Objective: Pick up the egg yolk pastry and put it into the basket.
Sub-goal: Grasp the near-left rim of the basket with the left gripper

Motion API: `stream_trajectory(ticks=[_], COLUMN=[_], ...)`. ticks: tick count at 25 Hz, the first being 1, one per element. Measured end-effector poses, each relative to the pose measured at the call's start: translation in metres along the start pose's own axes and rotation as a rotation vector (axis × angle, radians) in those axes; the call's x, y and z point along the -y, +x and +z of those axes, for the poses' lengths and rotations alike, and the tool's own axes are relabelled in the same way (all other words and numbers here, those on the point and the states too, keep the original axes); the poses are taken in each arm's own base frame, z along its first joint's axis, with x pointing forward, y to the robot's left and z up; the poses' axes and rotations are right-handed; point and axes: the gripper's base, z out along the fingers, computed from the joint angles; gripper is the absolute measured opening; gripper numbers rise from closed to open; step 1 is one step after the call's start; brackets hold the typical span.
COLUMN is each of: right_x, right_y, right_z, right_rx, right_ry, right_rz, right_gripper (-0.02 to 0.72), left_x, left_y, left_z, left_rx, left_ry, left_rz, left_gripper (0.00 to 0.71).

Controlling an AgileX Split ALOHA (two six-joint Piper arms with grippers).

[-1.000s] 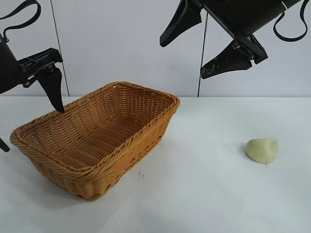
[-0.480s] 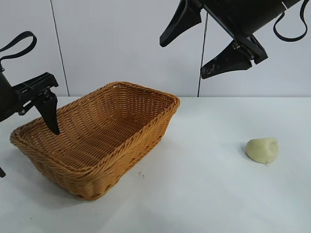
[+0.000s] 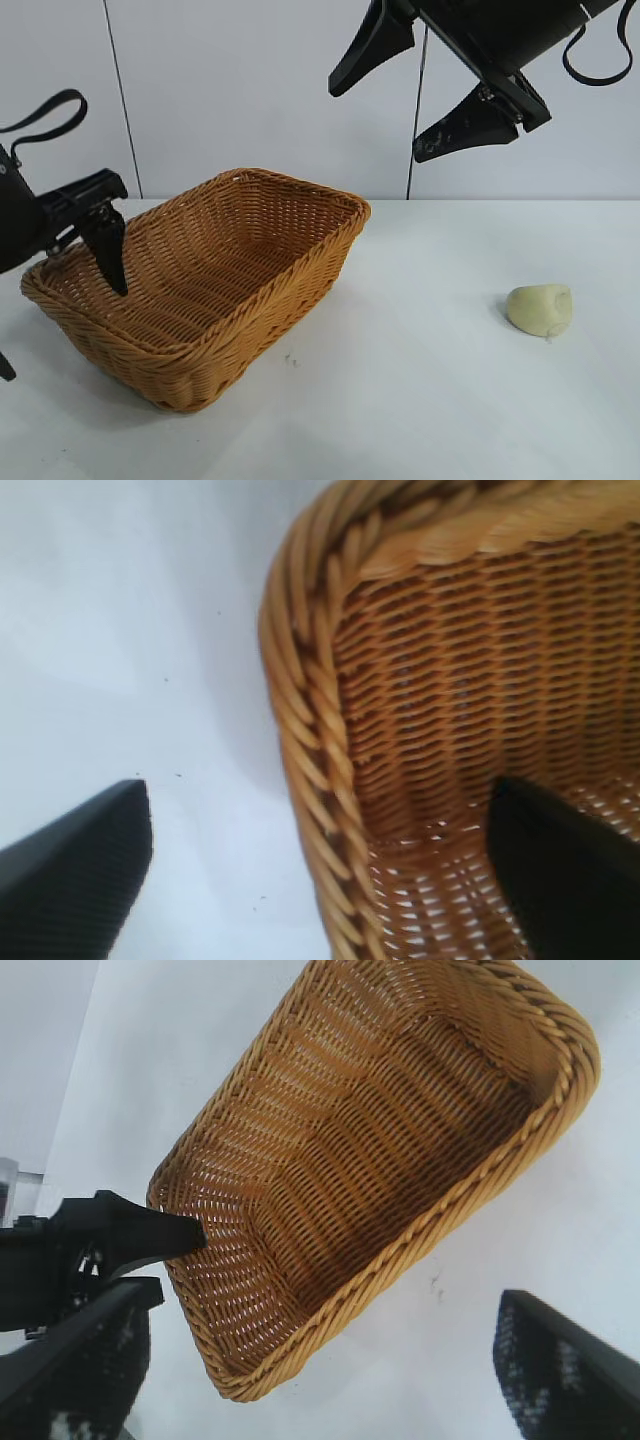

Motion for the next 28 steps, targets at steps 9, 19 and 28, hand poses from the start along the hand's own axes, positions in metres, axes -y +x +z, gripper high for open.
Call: stream_trajectory(ticks=[9,19,28], right_x=[0.0,0.0,0.0], right_y=[0.0,0.0,0.0], right_z=[0.0,0.0,0.0], right_rx=[-0.001,-0.004,-0.004], right_ry=[0.0,-0.001,-0.001], right_rz=[0.0,0.0,0.0], right_gripper=[0.642,0.642,0.642], left_x=[0.015,0.015,0.018], left_y=[-0.01,-0.01,-0.016], left_z=[0.028,0.028,0.022], left_rx=[-0.008,-0.012,-0.043], left_ry=[-0.001,-0.008,-0.017], left_rz=[-0.022,-0.022,-0.025], left_gripper=[0.697,0.361,0.142])
